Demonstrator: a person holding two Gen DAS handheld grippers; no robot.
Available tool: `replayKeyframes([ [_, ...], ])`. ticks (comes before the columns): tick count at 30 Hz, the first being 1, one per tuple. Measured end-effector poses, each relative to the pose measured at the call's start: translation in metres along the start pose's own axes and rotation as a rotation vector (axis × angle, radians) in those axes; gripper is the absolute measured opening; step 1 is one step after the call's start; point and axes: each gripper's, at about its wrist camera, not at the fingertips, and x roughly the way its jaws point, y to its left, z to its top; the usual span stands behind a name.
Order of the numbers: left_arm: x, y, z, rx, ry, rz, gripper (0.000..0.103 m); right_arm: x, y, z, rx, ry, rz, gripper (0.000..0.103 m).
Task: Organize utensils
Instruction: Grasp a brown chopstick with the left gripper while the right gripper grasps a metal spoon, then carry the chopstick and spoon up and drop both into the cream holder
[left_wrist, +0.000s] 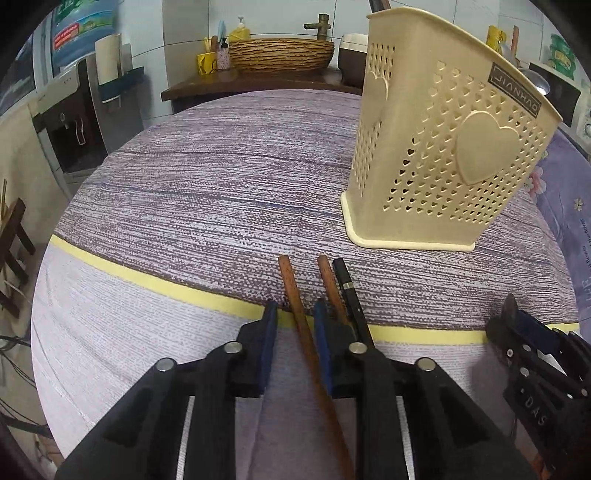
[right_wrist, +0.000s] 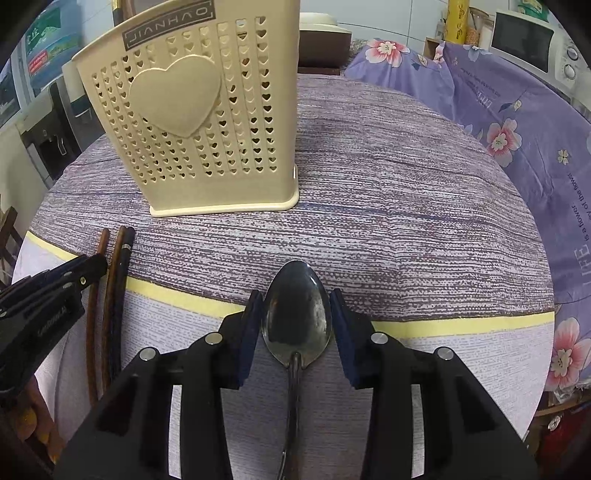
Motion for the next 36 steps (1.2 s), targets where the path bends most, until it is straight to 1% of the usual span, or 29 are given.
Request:
replayKeyframes([
  [3, 0.001, -0.002, 0.002, 0.006, 0.003, 0.007, 0.011, 0.000, 0.002, -0.001, -0.003, -0.005, -0.013, 0.039],
  [9, 0.004, -0.007, 0.007, 0.019, 0.011, -0.010, 0.009, -0.001, 0.000, -0.002, 0.013, -0.014, -0.003, 0.038],
  [12, 0.004, -0.006, 0.009, 0.009, 0.015, -0.031, 0.008, -0.004, -0.006, -0.002, 0.031, -0.028, 0.047, 0.038],
  [15, -0.003, -0.004, 0.011, -0.002, -0.005, -0.046, 0.008, -0.015, -0.012, 0.000, 0.044, -0.070, 0.076, 0.038],
  [18, -0.021, 0.001, 0.017, -0.010, -0.046, -0.077, 0.008, -0.035, -0.020, 0.005, 0.055, -0.120, 0.129, 0.038],
  [21, -0.053, 0.008, 0.027, -0.016, -0.122, -0.112, 0.008, -0.062, -0.027, 0.012, 0.058, -0.172, 0.186, 0.038],
  [26, -0.107, 0.016, 0.044, -0.009, -0.248, -0.152, 0.008, -0.104, -0.036, 0.020, 0.050, -0.248, 0.213, 0.038],
  [29, -0.135, 0.021, 0.048, -0.009, -0.307, -0.174, 0.008, -0.122, -0.039, 0.023, 0.056, -0.266, 0.245, 0.038],
  [32, -0.149, 0.023, 0.052, 0.001, -0.351, -0.168, 0.008, -0.133, -0.036, 0.023, 0.041, -0.284, 0.240, 0.038],
  [36, -0.153, 0.027, 0.052, -0.004, -0.362, -0.175, 0.008, -0.134, -0.030, 0.021, 0.031, -0.287, 0.248, 0.038],
])
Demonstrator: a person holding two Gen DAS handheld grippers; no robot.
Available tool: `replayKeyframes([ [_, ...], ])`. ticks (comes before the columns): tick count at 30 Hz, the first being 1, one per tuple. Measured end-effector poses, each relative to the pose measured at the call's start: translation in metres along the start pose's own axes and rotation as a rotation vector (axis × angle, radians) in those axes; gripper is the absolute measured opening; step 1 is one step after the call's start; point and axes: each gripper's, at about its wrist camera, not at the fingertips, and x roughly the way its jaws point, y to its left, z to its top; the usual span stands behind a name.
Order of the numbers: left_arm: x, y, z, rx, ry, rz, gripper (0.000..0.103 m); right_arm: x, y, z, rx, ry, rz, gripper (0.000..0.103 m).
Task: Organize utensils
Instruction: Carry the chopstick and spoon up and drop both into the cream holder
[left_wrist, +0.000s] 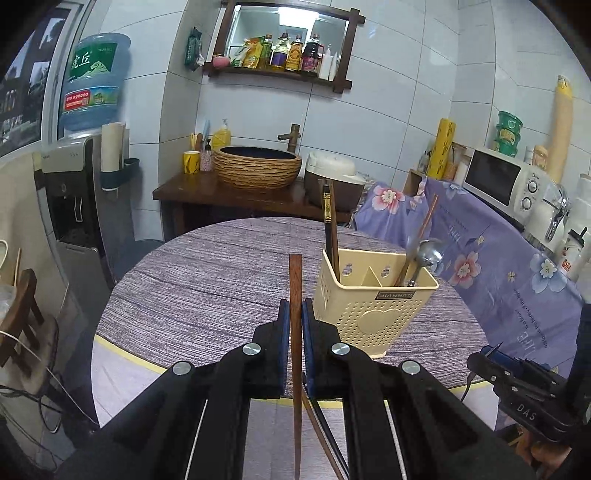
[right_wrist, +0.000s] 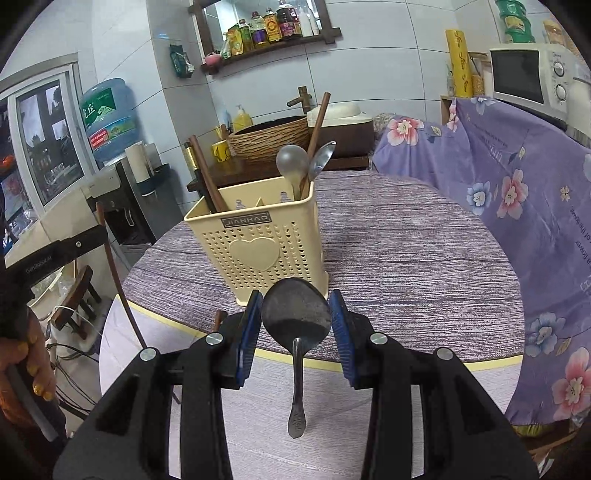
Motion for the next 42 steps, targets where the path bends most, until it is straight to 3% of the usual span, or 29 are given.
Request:
replayKeyframes([
  [8, -0.010, 0.006, 0.016, 0.004, -0.026, -0.031, 0.008, -0.008, 0.012, 0.018, -0.059, -0.095, 0.025, 0.038],
  [11, -0.022, 0.002, 0.042, 0.004, -0.071, -0.069, 0.008, -0.016, 0.022, 0.050, -0.107, -0.169, 0.025, 0.038],
  [16, -0.045, -0.009, 0.103, -0.029, -0.208, -0.126, 0.008, -0.029, 0.038, 0.122, -0.131, -0.298, 0.032, 0.038],
  [18, -0.048, -0.019, 0.128, -0.025, -0.266, -0.117, 0.008, -0.029, 0.043, 0.149, -0.127, -0.333, 0.030, 0.038],
  [22, -0.034, -0.036, 0.150, -0.032, -0.300, -0.117, 0.008, -0.014, 0.042, 0.178, -0.107, -0.371, 0.012, 0.038],
  [25, -0.008, -0.044, 0.145, -0.032, -0.284, -0.097, 0.008, 0.008, 0.038, 0.172, -0.103, -0.362, -0.015, 0.038],
  [30, 0.040, -0.043, 0.107, -0.043, -0.185, -0.083, 0.008, 0.050, 0.026, 0.137, -0.107, -0.308, -0.046, 0.038],
  [38, 0.070, -0.032, 0.060, -0.039, -0.086, -0.069, 0.008, 0.084, 0.017, 0.090, -0.120, -0.232, -0.071, 0.038],
  [42, 0.074, -0.032, 0.050, -0.021, -0.085, -0.048, 0.008, 0.093, 0.013, 0.078, -0.113, -0.210, -0.085, 0.038],
])
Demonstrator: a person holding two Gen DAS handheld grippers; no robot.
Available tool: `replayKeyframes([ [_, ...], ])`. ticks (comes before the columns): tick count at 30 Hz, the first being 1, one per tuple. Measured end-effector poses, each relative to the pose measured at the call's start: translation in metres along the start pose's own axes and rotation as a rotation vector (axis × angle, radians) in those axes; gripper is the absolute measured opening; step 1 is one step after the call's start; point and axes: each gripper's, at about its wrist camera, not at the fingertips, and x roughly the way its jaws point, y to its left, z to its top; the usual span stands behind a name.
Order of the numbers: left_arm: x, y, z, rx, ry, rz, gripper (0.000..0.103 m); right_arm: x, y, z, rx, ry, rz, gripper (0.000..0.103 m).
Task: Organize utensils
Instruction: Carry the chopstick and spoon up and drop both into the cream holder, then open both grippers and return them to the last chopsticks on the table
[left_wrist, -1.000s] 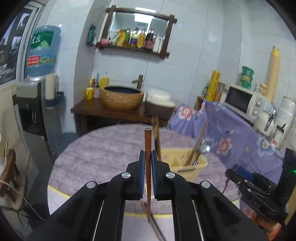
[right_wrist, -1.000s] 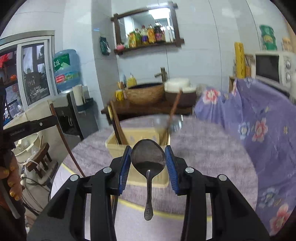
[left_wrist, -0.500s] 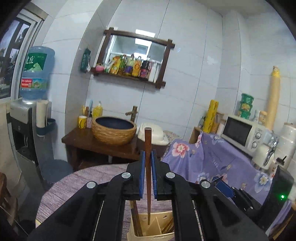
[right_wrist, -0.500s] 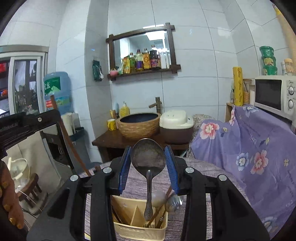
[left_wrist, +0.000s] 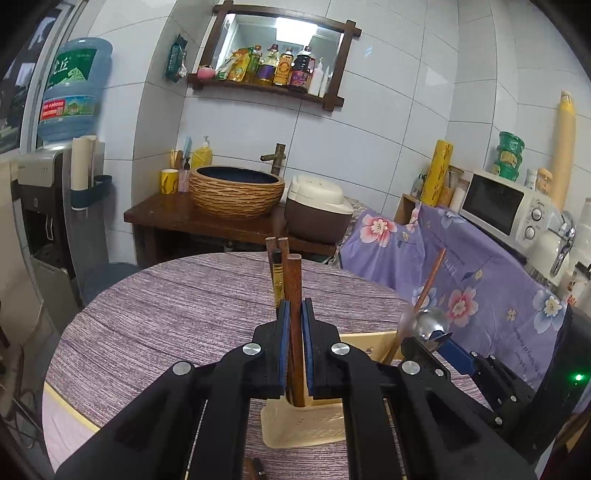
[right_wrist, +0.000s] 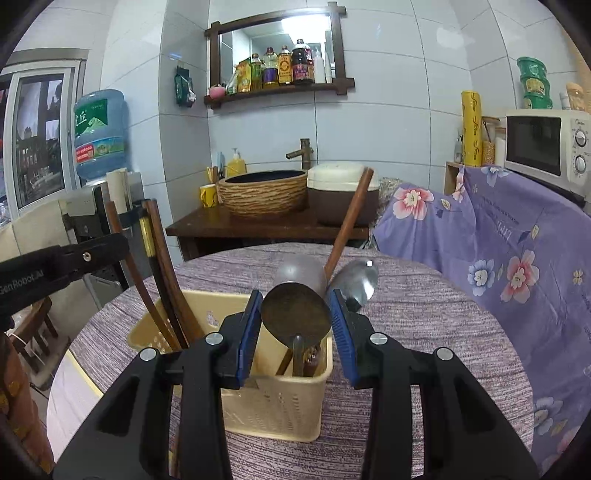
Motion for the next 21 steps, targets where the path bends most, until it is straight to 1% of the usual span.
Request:
replayKeyframes([
  [3, 0.003, 0.001, -0.005, 0.006, 0.032, -0.013, 0.008, 0.001, 0.002, -0.006, -0.017, -0.003, -0.005, 0.038],
  [7, -0.001, 0.005, -0.006, -0.008, 0.031, -0.014, 0.008, -0.003, 0.004, -0.008, -0.013, -0.010, -0.002, 0.039],
  [9, -0.008, 0.007, -0.006, -0.010, 0.030, -0.023, 0.010, -0.008, 0.004, -0.008, -0.012, -0.011, -0.010, 0.045],
  [10, -0.016, 0.010, -0.007, -0.011, 0.021, -0.023, 0.020, -0.013, 0.005, -0.009, -0.014, -0.015, -0.013, 0.054],
  [11, -0.021, 0.012, -0.009, -0.012, 0.011, -0.018, 0.036, -0.020, 0.005, -0.010, -0.013, -0.023, -0.014, 0.057],
  [13, -0.036, 0.019, -0.016, -0.016, -0.014, 0.002, 0.052, -0.033, 0.007, -0.014, -0.017, -0.022, -0.027, 0.057],
  [14, -0.044, 0.024, -0.021, -0.014, -0.021, 0.018, 0.053, -0.040, 0.009, -0.018, -0.023, -0.013, -0.034, 0.058],
  [16, -0.054, 0.034, -0.034, 0.000, -0.002, 0.049, 0.055, -0.052, 0.014, -0.030, -0.038, 0.031, -0.021, 0.060],
  [21, -0.065, 0.064, -0.088, -0.004, 0.122, 0.142, 0.056, -0.062, 0.039, -0.079, -0.074, 0.217, 0.040, 0.061],
])
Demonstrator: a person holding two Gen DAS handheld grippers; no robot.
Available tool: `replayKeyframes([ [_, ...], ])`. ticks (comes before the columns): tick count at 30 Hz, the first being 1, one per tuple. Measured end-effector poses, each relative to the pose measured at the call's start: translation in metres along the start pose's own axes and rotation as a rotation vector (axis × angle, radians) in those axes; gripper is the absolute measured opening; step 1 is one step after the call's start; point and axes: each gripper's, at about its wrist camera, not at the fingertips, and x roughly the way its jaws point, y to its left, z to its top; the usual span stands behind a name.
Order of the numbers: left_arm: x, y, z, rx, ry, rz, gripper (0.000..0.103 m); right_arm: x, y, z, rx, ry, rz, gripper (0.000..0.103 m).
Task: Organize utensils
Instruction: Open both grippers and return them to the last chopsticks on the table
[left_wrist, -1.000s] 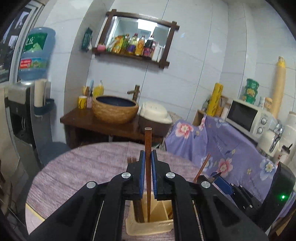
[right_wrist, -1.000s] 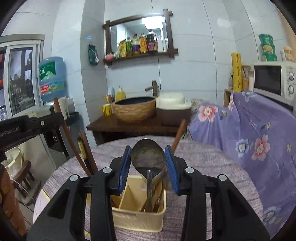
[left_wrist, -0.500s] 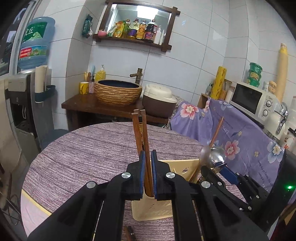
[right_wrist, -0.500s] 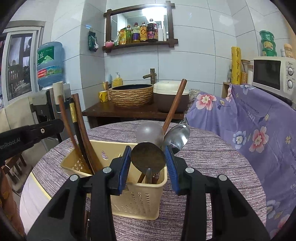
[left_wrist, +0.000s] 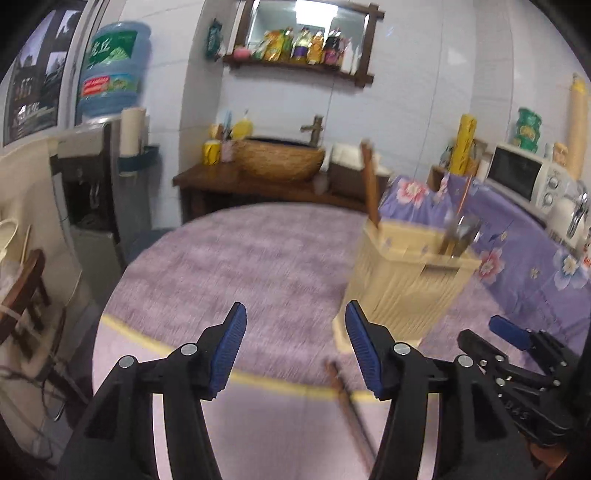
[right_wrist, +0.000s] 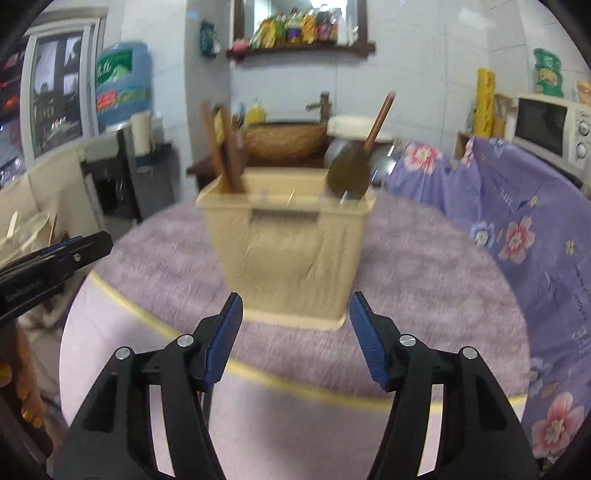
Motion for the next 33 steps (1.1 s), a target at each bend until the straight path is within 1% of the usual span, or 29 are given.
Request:
replayKeyframes([
  [2, 0.001, 0.011, -0.022, -0.019, 0.048, 0.030, 0.056, 0.006, 0.013, -0.020, -0.002, 0.063, 0.036, 0.061],
  [3, 0.001, 0.014, -0.030, -0.026, 0.066, 0.028, 0.056, 0.009, 0.019, -0.030, 0.000, 0.094, 0.047, 0.060],
  [5, 0.001, 0.021, -0.047, -0.039, 0.106, 0.026, 0.056, 0.017, 0.033, -0.049, -0.008, 0.154, 0.079, 0.053],
  [6, 0.000, 0.025, -0.054, -0.046, 0.119, 0.027, 0.056, 0.020, 0.038, -0.057, -0.010, 0.180, 0.090, 0.052],
  [9, -0.004, 0.031, -0.067, -0.052, 0.137, 0.036, 0.056, 0.027, 0.046, -0.075, -0.004, 0.227, 0.081, 0.046],
  [12, -0.010, 0.036, -0.073, -0.061, 0.133, 0.033, 0.056, 0.028, 0.047, -0.084, 0.013, 0.253, 0.081, 0.045],
  [15, -0.014, 0.038, -0.075, -0.063, 0.129, 0.028, 0.056, 0.028, 0.048, -0.089, 0.006, 0.269, 0.094, 0.044],
  [19, -0.013, 0.037, -0.077, -0.068, 0.134, 0.020, 0.056, 0.027, 0.049, -0.091, -0.010, 0.271, 0.063, 0.041],
  [24, -0.011, 0.036, -0.082, -0.064, 0.149, 0.014, 0.056, 0.028, 0.049, -0.090, -0.009, 0.281, 0.064, 0.040],
  [26, -0.009, 0.034, -0.083, -0.068, 0.161, 0.008, 0.056, 0.032, 0.055, -0.089, -0.033, 0.289, 0.050, 0.040],
  [28, -0.008, 0.033, -0.084, -0.073, 0.167, -0.001, 0.056, 0.035, 0.062, -0.089, -0.064, 0.277, 0.026, 0.039],
  [30, -0.007, 0.032, -0.085, -0.070, 0.168, 0.002, 0.056, 0.037, 0.062, -0.086, -0.051, 0.280, 0.026, 0.036],
  [31, -0.006, 0.032, -0.084, -0.068, 0.169, 0.004, 0.056, 0.039, 0.063, -0.084, -0.053, 0.279, 0.022, 0.030],
  [32, -0.006, 0.032, -0.084, -0.069, 0.171, 0.006, 0.056, 0.039, 0.063, -0.084, -0.057, 0.276, 0.022, 0.022],
  [33, -0.006, 0.032, -0.084, -0.073, 0.171, 0.006, 0.056, 0.040, 0.063, -0.083, -0.057, 0.272, 0.021, 0.018],
])
